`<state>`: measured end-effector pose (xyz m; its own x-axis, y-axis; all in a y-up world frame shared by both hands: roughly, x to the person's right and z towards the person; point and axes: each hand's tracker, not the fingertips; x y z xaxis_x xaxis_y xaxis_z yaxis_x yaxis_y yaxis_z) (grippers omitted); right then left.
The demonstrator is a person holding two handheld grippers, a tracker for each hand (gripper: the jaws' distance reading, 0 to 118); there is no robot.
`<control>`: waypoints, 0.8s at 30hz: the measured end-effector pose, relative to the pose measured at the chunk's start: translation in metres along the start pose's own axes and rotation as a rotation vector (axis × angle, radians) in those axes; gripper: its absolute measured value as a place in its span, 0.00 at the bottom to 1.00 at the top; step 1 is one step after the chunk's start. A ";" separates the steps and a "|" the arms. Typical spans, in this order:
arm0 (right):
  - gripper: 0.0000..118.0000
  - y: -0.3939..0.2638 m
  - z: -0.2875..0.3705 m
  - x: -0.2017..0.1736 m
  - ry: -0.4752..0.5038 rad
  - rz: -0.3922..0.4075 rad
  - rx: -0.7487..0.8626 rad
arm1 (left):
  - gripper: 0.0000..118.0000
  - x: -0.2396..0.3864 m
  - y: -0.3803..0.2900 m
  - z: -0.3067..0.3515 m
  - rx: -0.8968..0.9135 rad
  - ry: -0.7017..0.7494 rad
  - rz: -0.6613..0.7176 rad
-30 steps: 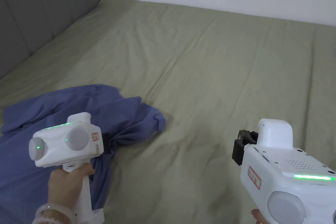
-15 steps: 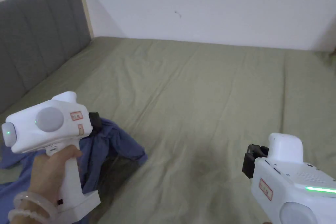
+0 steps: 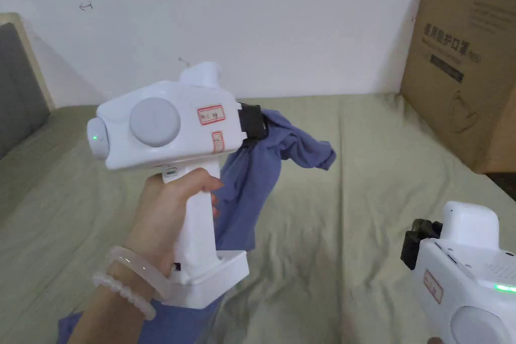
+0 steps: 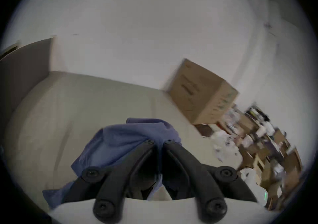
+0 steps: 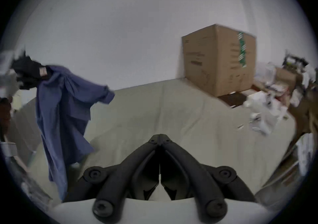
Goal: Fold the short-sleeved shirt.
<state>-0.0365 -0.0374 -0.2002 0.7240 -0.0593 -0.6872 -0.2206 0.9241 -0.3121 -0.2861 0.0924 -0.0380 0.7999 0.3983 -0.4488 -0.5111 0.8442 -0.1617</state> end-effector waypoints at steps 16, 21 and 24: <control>0.00 -0.022 0.010 0.087 -0.133 -0.112 -0.079 | 0.03 0.030 -0.256 -0.130 -0.606 0.026 -0.068; 0.00 -0.032 0.004 0.080 -0.111 -0.120 -0.126 | 0.18 0.021 -0.246 -0.128 -0.623 0.010 -0.050; 0.00 -0.034 0.001 0.070 -0.082 -0.112 -0.138 | 0.92 0.015 -0.231 -0.120 -0.604 0.011 -0.055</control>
<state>0.0228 -0.0724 -0.2369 0.7985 -0.1227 -0.5893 -0.2194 0.8523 -0.4748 -0.1936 -0.1401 -0.1129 0.8284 0.3535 -0.4345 -0.5601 0.5094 -0.6533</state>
